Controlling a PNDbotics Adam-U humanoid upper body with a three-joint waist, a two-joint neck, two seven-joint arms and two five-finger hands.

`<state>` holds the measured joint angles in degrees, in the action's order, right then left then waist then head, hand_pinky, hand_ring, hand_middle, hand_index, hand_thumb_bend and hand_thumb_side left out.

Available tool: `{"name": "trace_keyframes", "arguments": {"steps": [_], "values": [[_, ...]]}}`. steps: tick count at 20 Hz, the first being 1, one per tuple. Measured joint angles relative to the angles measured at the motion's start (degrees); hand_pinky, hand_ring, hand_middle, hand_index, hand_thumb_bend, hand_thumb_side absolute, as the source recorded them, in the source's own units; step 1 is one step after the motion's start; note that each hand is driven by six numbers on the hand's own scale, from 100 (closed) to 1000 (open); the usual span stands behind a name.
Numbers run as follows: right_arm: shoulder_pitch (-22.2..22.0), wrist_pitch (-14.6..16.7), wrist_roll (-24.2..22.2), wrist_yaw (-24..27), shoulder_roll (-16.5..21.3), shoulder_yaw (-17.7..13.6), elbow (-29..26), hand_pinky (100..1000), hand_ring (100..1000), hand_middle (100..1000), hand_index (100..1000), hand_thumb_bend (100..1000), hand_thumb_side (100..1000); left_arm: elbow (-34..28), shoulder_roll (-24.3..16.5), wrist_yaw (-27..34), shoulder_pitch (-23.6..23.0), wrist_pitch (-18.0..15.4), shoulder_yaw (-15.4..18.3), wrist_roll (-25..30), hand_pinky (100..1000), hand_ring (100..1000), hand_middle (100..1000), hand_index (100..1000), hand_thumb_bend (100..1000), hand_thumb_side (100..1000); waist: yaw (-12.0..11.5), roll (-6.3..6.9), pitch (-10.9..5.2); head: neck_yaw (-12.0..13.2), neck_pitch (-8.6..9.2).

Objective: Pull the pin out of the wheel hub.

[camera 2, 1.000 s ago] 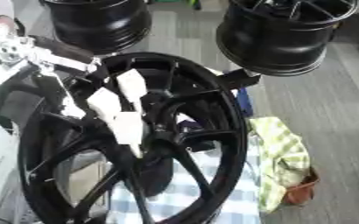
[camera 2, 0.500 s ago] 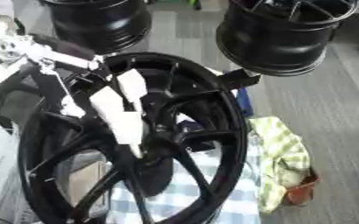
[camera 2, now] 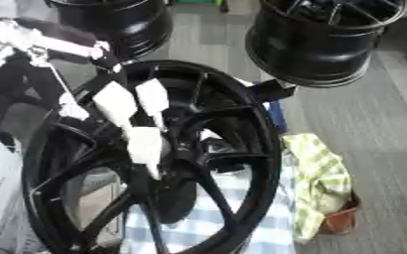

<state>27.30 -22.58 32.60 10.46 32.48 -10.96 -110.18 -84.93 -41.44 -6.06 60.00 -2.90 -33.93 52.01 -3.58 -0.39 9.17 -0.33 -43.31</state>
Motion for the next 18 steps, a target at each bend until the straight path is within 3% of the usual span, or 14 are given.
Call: {"name": "trace_keyframes", "arguments": {"steps": [7, 12, 18], "values": [[-0.41, -0.05, 0.37, -0.12, 0.01, -0.37, -0.05, 766, 588, 565, 712, 288, 352, 0.04, -5.54, 3.82, 0.05, 2.84, 8.78, -1.22, 658, 510, 275, 489, 200, 132, -1.01, -0.32, -0.37, -0.95, 0.03], [-1.26, -0.11, 0.97, -0.26, 0.09, -0.93, -0.19, 766, 588, 565, 712, 287, 352, 6.00, -10.99, 5.70, -1.41, 5.62, 16.33, -5.02, 659, 512, 276, 510, 100, 131, -2.10, -0.41, -0.37, -2.12, 0.07], [-1.63, -0.09, 1.59, -0.35, 0.45, -1.41, -0.23, 766, 588, 565, 711, 288, 350, 15.04, -17.44, 7.36, -5.60, 7.35, 25.58, -10.55, 652, 514, 284, 535, 100, 136, -2.52, -0.41, -0.37, -2.97, 0.14]]}}
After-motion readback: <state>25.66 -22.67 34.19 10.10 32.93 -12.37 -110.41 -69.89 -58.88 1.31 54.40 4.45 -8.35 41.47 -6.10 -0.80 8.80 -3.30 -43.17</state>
